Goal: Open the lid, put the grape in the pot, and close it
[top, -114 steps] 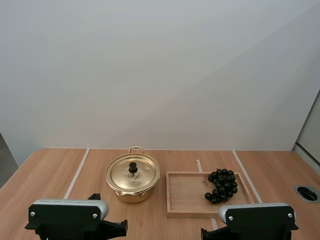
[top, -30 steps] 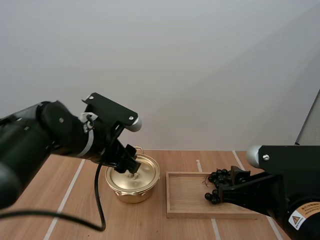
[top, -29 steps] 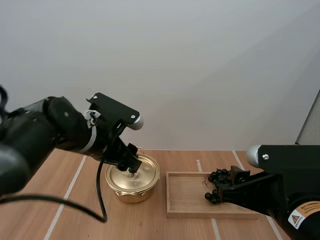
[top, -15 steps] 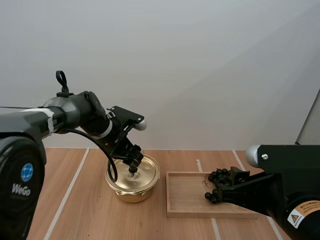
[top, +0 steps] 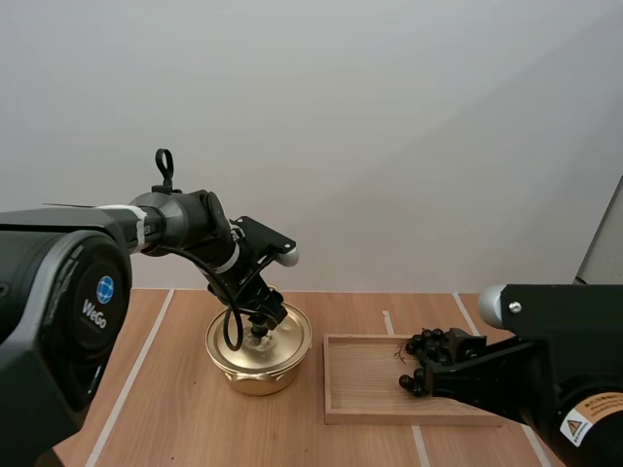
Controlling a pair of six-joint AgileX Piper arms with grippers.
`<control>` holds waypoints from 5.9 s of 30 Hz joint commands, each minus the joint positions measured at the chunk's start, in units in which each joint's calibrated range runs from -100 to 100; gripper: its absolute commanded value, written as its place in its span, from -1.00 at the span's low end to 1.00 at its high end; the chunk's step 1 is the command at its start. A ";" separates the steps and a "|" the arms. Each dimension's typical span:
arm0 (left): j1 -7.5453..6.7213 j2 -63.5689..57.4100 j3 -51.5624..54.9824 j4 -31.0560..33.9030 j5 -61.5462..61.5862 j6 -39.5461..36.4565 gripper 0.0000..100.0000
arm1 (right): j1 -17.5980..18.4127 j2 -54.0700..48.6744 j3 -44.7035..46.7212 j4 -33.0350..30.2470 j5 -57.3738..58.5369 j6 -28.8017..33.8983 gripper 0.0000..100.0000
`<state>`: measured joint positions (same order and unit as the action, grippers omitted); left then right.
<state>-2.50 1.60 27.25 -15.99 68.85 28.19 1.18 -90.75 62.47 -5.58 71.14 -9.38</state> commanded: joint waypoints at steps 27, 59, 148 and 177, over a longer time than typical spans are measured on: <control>-0.17 -10.25 -2.37 -2.29 9.73 -0.79 -1.00 | -0.23 5.60 -0.41 -5.69 -3.22 5.97 1.00; -0.17 -51.97 -3.81 -2.08 15.52 -0.82 -1.00 | -4.31 79.17 -16.07 -2.33 -27.99 10.21 1.00; -0.17 -51.97 -57.41 9.49 31.15 -12.06 -1.00 | 19.28 87.55 -30.20 8.72 -43.65 -26.02 1.00; -0.17 -36.33 -37.87 5.05 31.15 -7.82 -1.00 | 9.56 26.56 -25.73 6.39 5.21 -21.30 -1.00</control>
<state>-2.52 -36.89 -18.15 -7.78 100.00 18.69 11.05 -59.24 35.04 2.21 74.85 -31.92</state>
